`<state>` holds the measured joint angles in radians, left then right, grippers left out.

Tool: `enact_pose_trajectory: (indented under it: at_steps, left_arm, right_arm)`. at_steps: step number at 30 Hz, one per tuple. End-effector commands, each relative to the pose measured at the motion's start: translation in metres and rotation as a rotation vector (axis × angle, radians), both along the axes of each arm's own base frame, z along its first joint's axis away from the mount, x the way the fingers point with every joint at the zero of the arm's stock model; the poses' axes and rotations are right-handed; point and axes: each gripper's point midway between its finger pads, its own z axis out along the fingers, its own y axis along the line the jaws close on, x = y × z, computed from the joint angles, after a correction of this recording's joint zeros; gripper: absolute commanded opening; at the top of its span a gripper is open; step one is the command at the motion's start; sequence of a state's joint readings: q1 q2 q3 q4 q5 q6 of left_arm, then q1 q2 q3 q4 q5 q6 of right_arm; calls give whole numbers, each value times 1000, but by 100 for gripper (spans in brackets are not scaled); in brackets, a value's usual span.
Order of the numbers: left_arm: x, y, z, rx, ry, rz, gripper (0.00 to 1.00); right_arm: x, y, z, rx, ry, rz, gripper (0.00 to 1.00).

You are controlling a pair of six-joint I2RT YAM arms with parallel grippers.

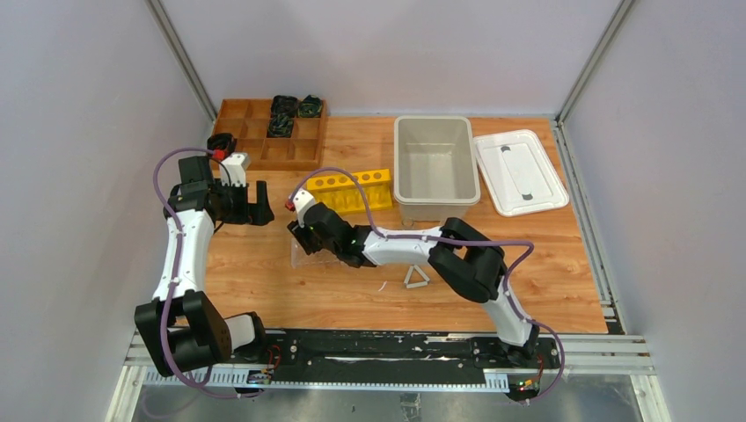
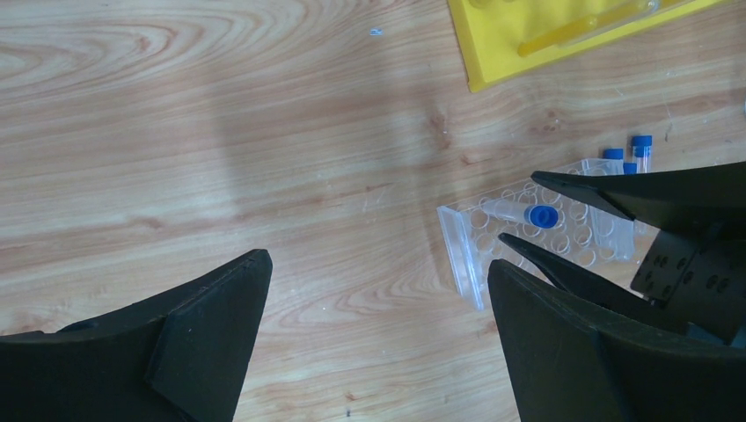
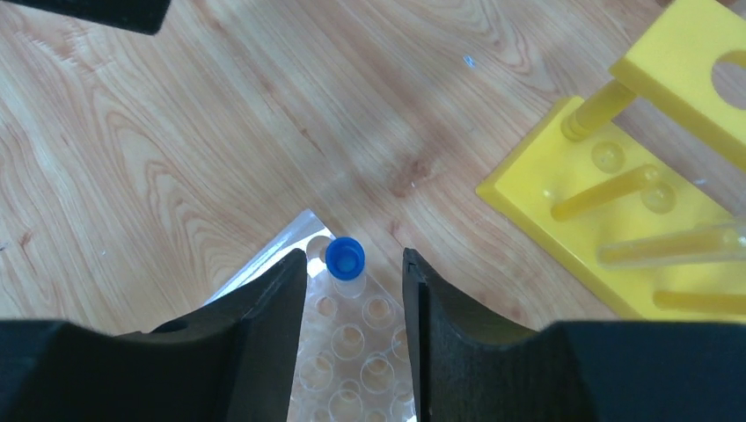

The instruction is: Organize the chemistry lab equipment

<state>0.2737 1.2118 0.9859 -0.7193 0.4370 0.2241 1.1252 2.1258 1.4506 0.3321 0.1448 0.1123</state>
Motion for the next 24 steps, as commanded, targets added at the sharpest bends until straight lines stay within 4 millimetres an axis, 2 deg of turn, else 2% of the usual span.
enact_pose_trajectory:
  at_steps: [1,4,7,9,12,15,19,24]
  left_arm:
    - [1,3,9,5,-32,10,100]
    - [-1,2,13,4,-41,12,100]
    - [-3,1,15,1,-46,12,100]
    - [-4,0,16,1,-47,11,100]
    - [-5,-1,18,1,-51,7,100]
    - [-6,-1,19,0,-52,9,100]
    - [-8,-2,21,3,-57,6,100]
    - [-8,-1,24,8,-63,5,100]
  right_arm:
    - [-3,-9,56,41,27,-63,48]
    - [-7,-29,71,49,70,-134,48]
    - [-12,-57,75,36,109,-218,45]
    - [-17,-79,67,-8,142,-267,42]
    - [-21,-113,45,-93,184,-368,31]
    - [-26,-138,17,-146,241,-422,28]
    - [-30,-148,-7,-173,300,-448,26]
    - [-23,-152,-27,-211,325,-487,26]
